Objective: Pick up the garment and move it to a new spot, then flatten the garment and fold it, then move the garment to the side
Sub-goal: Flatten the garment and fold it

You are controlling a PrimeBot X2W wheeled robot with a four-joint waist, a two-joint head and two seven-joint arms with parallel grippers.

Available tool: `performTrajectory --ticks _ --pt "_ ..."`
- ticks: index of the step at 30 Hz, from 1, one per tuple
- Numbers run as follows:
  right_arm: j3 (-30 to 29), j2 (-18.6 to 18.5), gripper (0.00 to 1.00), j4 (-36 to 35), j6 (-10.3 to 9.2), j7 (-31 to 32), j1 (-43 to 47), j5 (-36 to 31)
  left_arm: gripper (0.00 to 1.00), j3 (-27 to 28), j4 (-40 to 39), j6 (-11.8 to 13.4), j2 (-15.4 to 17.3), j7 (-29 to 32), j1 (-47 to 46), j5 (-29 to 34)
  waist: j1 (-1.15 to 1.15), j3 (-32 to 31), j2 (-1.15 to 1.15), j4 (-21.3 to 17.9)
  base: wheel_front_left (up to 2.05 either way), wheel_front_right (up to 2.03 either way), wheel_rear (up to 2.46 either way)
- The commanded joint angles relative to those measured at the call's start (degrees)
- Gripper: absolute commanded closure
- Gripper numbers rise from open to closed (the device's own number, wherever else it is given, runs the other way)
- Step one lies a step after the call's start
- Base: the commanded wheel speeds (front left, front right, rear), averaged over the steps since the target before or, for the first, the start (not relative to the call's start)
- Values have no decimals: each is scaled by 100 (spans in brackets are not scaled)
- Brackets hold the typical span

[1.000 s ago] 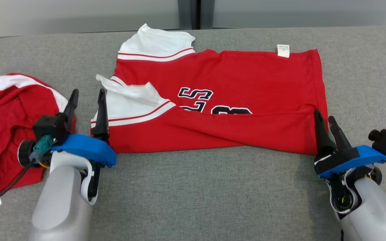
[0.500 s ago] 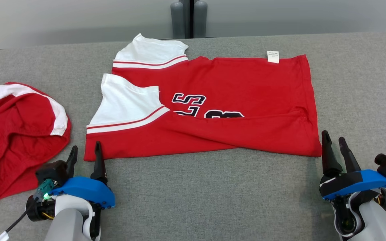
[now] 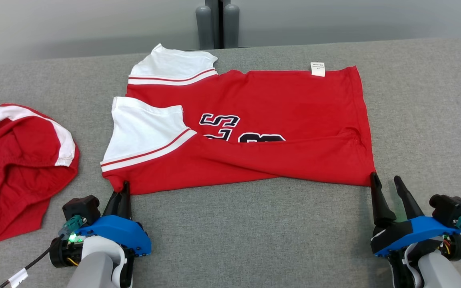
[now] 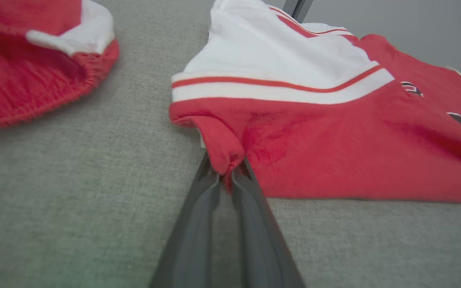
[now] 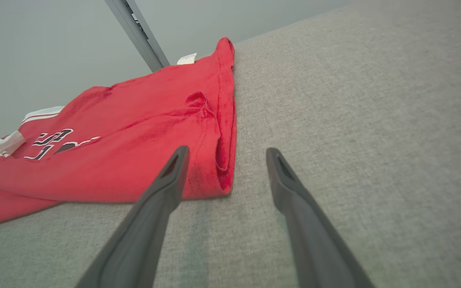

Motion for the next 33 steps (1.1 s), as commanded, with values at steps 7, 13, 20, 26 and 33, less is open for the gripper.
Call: performTrajectory --ticks 7,13,20,26,33 --pt "-65 197 0 280 0 -3 -85 -188 100 -226 67 -6 25 34 13 -225 1 50 1 86 0 0 0" --pt "-79 254 31 622 0 2 -217 -149 100 -283 18 -6 62 33 41 -280 1 71 1 142 0 0 0" --pt "151 359 100 1321 3 42 -432 378 100 -353 -85 -5 56 32 12 -308 1 126 1 195 0 0 0" --pt "327 105 100 1233 6 35 -560 660 100 -361 -236 -6 64 27 39 -358 1 131 1 252 0 0 0" --pt "-173 -152 100 780 -1 -4 -440 431 100 -282 -555 -5 94 18 186 -300 1 -86 1 325 0 0 0"
